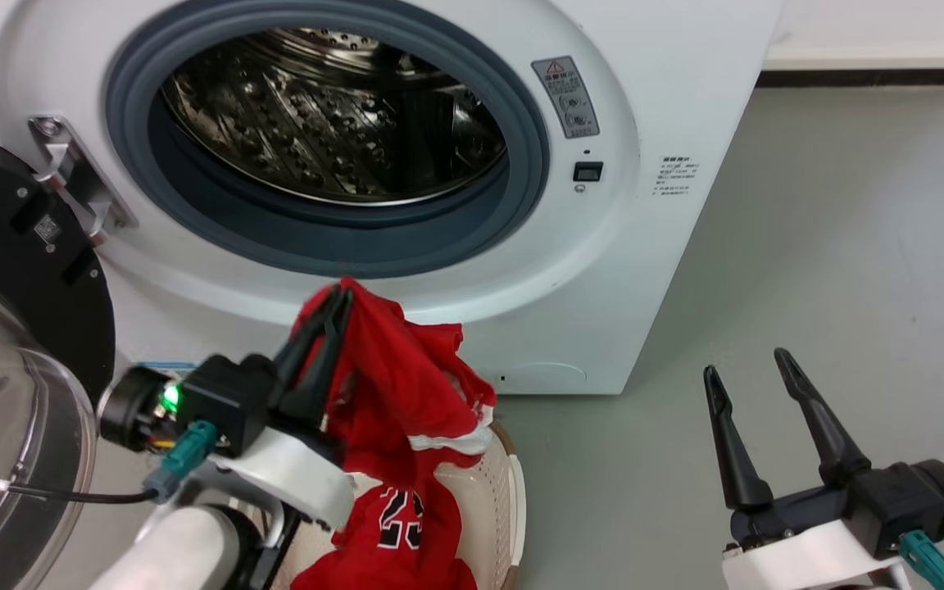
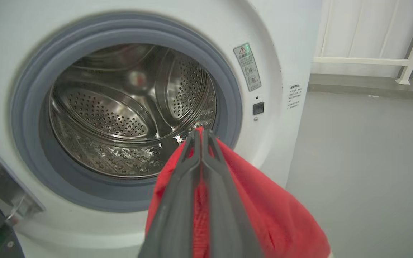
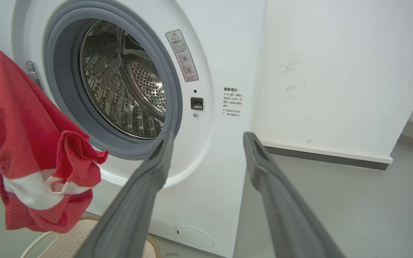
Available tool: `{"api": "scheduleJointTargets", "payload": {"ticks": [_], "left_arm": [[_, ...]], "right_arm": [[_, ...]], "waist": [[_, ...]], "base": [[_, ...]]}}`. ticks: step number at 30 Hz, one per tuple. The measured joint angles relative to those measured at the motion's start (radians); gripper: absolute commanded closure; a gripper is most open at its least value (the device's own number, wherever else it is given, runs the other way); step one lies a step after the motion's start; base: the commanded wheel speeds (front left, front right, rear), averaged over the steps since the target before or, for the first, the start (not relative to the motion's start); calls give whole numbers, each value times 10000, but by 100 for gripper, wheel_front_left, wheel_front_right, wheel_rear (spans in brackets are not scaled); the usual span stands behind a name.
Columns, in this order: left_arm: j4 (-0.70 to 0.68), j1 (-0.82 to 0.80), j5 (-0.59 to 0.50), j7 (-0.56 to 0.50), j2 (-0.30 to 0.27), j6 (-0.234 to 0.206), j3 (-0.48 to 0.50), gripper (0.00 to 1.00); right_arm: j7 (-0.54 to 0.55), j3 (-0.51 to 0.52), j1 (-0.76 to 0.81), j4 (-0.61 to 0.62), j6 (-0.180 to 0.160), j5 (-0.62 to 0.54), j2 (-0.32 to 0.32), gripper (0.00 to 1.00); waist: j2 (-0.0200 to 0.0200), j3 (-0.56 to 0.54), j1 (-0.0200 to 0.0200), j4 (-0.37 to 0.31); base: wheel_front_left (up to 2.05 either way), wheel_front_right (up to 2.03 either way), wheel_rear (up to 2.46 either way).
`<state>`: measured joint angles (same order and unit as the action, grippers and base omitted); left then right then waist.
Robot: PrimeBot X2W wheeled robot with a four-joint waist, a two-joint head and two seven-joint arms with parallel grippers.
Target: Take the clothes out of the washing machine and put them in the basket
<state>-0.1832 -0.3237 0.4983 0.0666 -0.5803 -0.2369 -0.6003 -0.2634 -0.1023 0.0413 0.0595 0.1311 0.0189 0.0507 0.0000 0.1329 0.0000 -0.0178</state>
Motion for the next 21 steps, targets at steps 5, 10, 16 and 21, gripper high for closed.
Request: {"api": "scheduleJointTargets", "payload": {"ticks": [5,10,16,21], "left_arm": [[955,521,284,395,276,257,-268,100],[2173,714,443,798,673,577,-575,100],[4082,539,623,1237,1221,970,-700,100],[6132,-159,777,1496,1751,1419,-706,100]], "right_arm": [[-2,82,-275,77,2,-81,0,0],[-2,234,-671,178,0,-186,2,0],[-2,343,-1171,318,0,-205,-2,0],[0,384,-1662,468,0,-205,4,0]], "waist": [[0,566,0,-64],[0,1266,1,-164],[0,2196,1,-333],[0,3064,1,-512]], "base": [[0,0,0],[0,0,0],[0,0,0],[0,0,0]]}}
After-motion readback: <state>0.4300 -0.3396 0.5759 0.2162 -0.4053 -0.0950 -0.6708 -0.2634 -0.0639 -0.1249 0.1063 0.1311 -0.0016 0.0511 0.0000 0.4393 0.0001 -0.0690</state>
